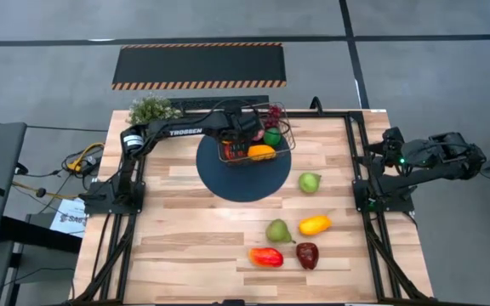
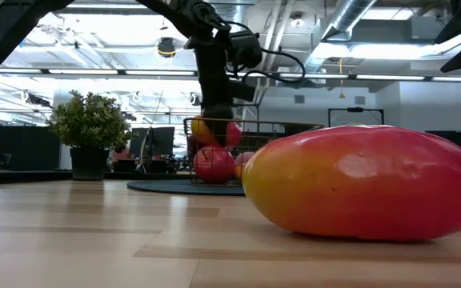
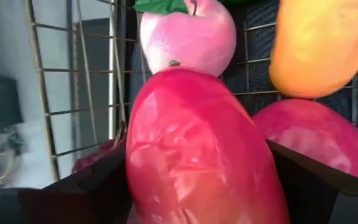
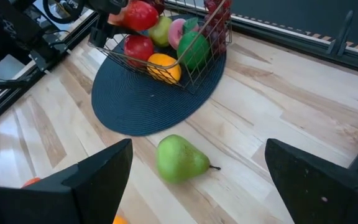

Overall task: Build produce basket
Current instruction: Put the top orange mango into the wire basket, then put the top pear into the wire basket

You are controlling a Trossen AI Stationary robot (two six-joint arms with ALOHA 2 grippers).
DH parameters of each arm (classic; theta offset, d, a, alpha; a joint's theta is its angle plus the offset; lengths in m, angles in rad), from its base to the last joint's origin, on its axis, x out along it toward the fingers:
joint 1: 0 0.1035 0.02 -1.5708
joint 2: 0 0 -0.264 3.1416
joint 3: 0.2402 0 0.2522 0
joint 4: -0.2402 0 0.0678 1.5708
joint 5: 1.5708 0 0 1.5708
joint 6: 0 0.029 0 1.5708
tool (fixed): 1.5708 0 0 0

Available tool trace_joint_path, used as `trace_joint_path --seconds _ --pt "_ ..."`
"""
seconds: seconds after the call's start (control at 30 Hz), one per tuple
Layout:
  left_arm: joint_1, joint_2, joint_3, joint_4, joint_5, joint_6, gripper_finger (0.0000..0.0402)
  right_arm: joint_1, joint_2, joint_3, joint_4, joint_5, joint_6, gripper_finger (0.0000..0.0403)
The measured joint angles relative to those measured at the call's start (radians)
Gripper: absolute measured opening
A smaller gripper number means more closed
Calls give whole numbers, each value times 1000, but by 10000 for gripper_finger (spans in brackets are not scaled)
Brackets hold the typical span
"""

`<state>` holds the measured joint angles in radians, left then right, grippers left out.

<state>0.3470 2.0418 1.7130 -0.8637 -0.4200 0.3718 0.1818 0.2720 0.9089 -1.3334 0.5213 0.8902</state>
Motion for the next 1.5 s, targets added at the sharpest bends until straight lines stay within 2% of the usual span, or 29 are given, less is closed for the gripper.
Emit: trace_joint_path --seconds 0.4,0.7,0.97,1.07,1.17,1.27,1.33,1.4,1.5 --pt "-60 1 1 -31 -167 17 363 0 0 0 0 0 0 385" --pt "-92 2 27 -69 -168 21 378 0 0 0 0 0 0 385" --pt "-125 -20 164 -95 -162 23 378 0 0 0 0 0 1 385" --pt "-133 -22 253 -84 -75 -30 378 0 0 0 0 0 1 385" --pt "-145 -22 313 -21 100 -85 378 0 0 0 0 0 1 385" --pt "-171 -22 323 71 316 -101 378 0 0 0 1 0 1 385" --pt "-197 -19 321 130 421 -95 378 0 0 0 0 0 1 385" --pt "-229 -7 315 198 445 -71 378 0 0 0 0 0 1 385" --pt "-275 36 312 235 427 -21 378 0 0 0 0 0 1 385"
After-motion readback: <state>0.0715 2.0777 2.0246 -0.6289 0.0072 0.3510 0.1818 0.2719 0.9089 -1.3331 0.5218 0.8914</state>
